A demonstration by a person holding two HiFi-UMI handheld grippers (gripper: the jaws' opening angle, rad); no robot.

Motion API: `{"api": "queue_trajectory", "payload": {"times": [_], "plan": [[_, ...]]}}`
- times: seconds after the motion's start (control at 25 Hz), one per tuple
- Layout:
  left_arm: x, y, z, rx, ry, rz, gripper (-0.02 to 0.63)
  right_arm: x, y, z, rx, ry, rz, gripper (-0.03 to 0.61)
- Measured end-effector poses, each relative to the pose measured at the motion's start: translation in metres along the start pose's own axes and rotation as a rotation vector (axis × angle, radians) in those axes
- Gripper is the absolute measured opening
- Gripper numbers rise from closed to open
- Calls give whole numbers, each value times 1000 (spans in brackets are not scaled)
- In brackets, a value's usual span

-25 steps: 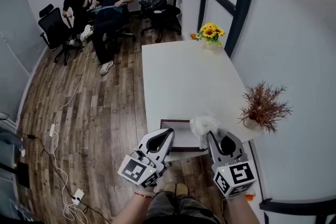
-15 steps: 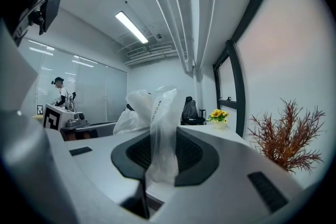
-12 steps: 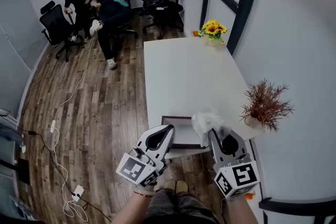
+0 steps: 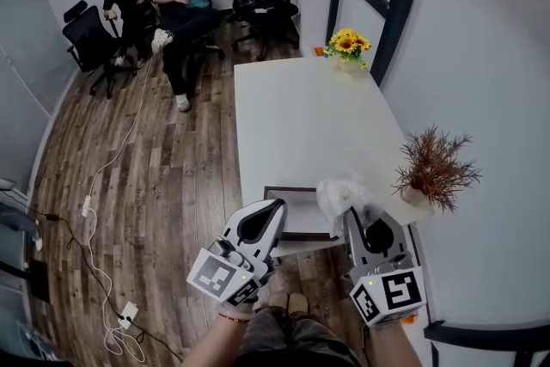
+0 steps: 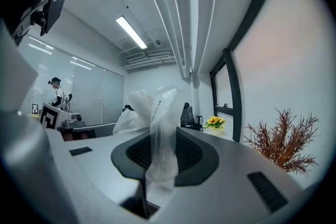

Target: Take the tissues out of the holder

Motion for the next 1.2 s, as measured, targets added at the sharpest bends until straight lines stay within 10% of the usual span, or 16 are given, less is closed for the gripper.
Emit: {"api": "queue_trajectory", "payload": {"times": [1.2], "plan": [[-7,-11,-14,-33,-18,-22,8,10,0,-15,12,-53,1,78]]}}
Point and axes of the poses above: the fingertips, and each gripper's own axes: x backward along the fingers, y to its left, z out of its underside, the point moved 8 cm from there along x, backward along the fingers, and after that the axes turned 11 degrees about -x, right-handed, at the moved point
